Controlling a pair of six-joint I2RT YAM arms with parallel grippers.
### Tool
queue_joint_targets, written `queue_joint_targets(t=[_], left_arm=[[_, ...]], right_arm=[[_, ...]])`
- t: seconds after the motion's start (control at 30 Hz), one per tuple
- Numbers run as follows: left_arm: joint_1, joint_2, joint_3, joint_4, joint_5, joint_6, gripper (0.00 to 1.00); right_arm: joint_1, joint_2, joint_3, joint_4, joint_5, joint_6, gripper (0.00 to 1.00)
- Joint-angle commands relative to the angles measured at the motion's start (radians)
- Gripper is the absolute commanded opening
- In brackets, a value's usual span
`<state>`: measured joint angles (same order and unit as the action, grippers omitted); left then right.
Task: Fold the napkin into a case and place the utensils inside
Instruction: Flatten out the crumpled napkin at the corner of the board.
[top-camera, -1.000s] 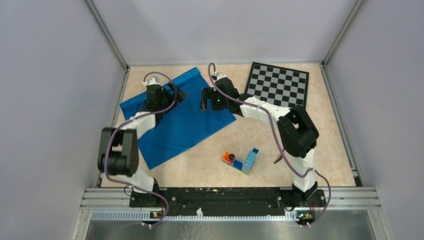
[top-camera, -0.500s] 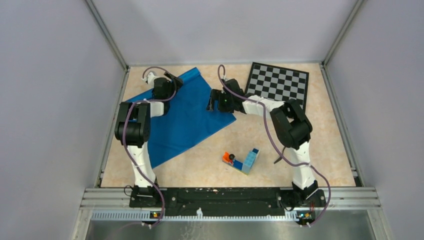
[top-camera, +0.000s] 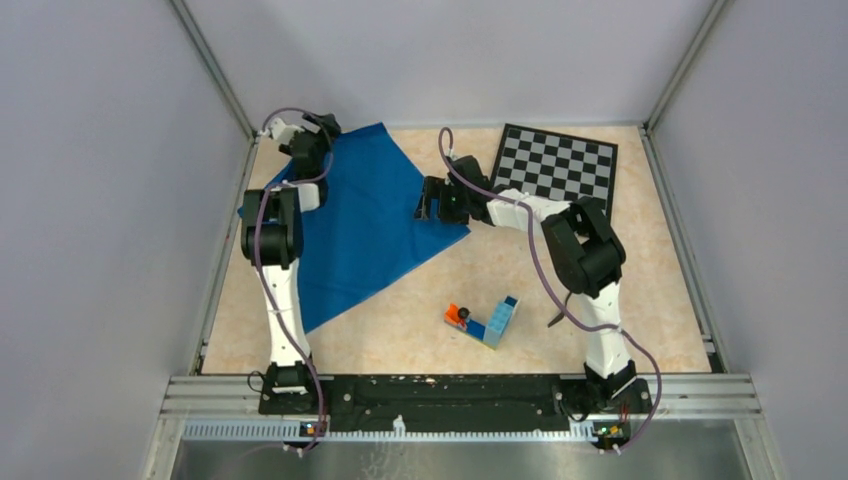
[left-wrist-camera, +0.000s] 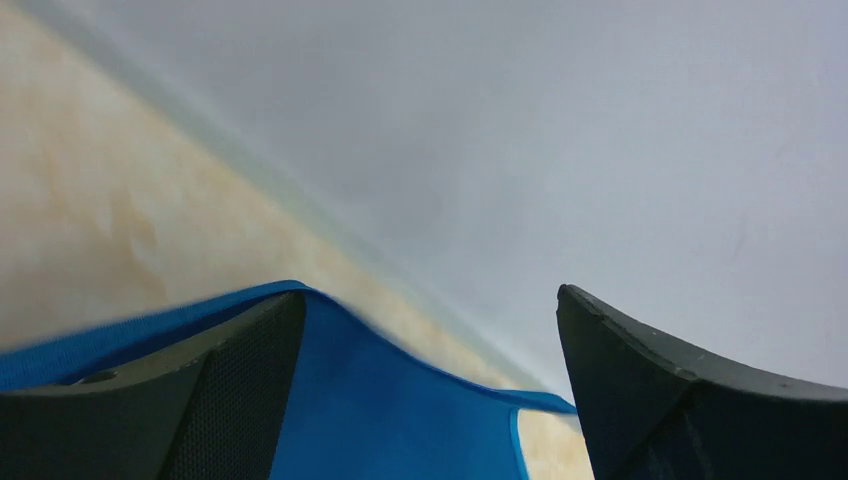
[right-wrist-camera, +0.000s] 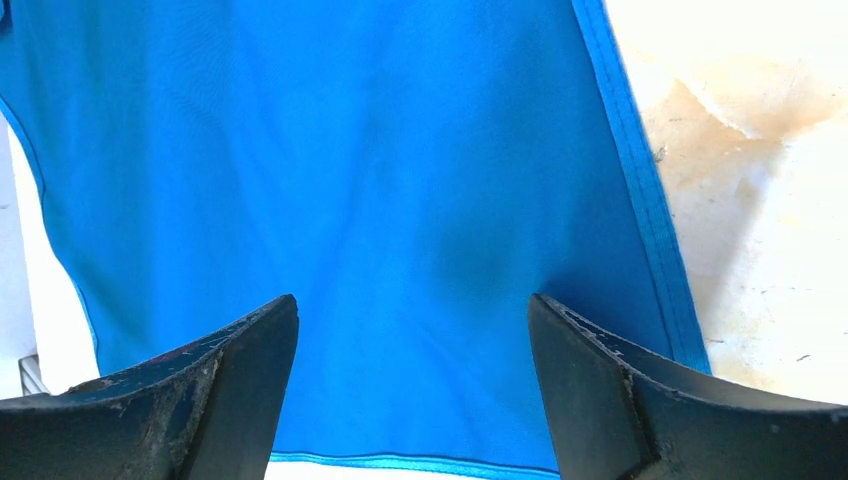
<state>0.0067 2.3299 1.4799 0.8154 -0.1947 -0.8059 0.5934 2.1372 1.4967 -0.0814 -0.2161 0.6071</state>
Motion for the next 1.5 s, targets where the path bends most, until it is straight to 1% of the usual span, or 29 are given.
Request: queue_joint_targets(t=[0.0,0.07,0.13,0.23,0.27,0.33,0.37,0.4,0.47,0.5,0.53,0.63,0.7,0.77,0.8,0.9,1.03,1.1,1.2,1.27,1.47], left_arm=[[0.109,0.011,0.161,0.101,0.139,0.087,0.99],[0.111,-0.049,0.176,-0.030,0.186,0.117,0.99],[0.110,-0.129,0.146,-0.160,0.190,0.145,0.99],[0.110,-0.256,0.116,-0.423,0.174,0.231,0.99],[0.111,-0.284,0.111,-0.484,0.203,0.267,0.99],[0.126,-0.307,0.128,-0.615,0.353,0.321,0.99],[0.136,-0.301,0.166,-0.709,0.441,0.332,0.99],[0.144,-0.292,0.215,-0.844,0.483,0.348,0.99],[0.148,-0.290,0.280,-1.067,0.489,0.356,0.99],[0.145,-0.307,0.264,-1.124,0.492,0.345,0.99],[0.136,-0.335,0.199,-1.112,0.516,0.337,0.99],[0.101,-0.441,-0.030,-0.955,0.581,0.265,0.99],[0.067,-0.475,-0.150,-0.861,0.644,0.216,0.99],[0.019,-0.478,-0.214,-0.823,0.667,0.182,0.99],[-0.013,-0.476,-0.234,-0.798,0.659,0.176,0.99],[-0.090,-0.464,-0.279,-0.794,0.618,0.157,0.99],[-0.143,-0.488,-0.363,-0.769,0.606,0.130,0.99],[-0.154,-0.518,-0.409,-0.764,0.597,0.123,0.99],[-0.175,-0.560,-0.490,-0.739,0.608,0.102,0.99],[-0.192,-0.573,-0.535,-0.728,0.628,0.090,0.99],[-0.297,-0.652,-0.678,-0.707,0.632,0.058,0.99]], right_arm=[[-0.005,0.004,-0.008,0.038,-0.024,0.001,0.83],[-0.004,0.005,0.002,0.030,-0.030,-0.006,0.83],[-0.004,-0.003,0.009,0.020,-0.033,-0.023,0.83],[-0.003,-0.010,0.029,-0.014,-0.037,-0.050,0.83],[-0.003,-0.004,0.043,-0.027,-0.048,-0.063,0.83],[0.002,0.005,0.065,-0.048,-0.051,-0.091,0.83],[0.005,0.004,0.070,-0.053,-0.047,-0.102,0.83],[0.009,0.000,0.072,-0.052,-0.046,-0.112,0.83],[0.017,-0.003,0.086,-0.056,-0.041,-0.127,0.83],[0.021,-0.001,0.095,-0.057,-0.036,-0.128,0.83],[0.026,0.004,0.102,-0.055,-0.032,-0.127,0.83],[0.028,0.031,0.151,-0.059,-0.029,-0.108,0.82],[0.028,0.057,0.196,-0.066,-0.025,-0.106,0.78],[0.027,0.088,0.251,-0.072,-0.014,-0.103,0.75],[0.027,0.109,0.281,-0.079,-0.010,-0.099,0.73],[0.025,0.179,0.376,-0.107,-0.008,-0.079,0.68],[0.020,0.278,0.488,-0.148,0.001,-0.069,0.62],[0.016,0.309,0.521,-0.186,0.022,-0.077,0.61],[0.004,0.321,0.513,-0.222,0.042,-0.075,0.60],[0.000,0.304,0.471,-0.232,0.049,-0.075,0.59],[-0.039,0.165,0.212,-0.221,0.095,-0.060,0.59]])
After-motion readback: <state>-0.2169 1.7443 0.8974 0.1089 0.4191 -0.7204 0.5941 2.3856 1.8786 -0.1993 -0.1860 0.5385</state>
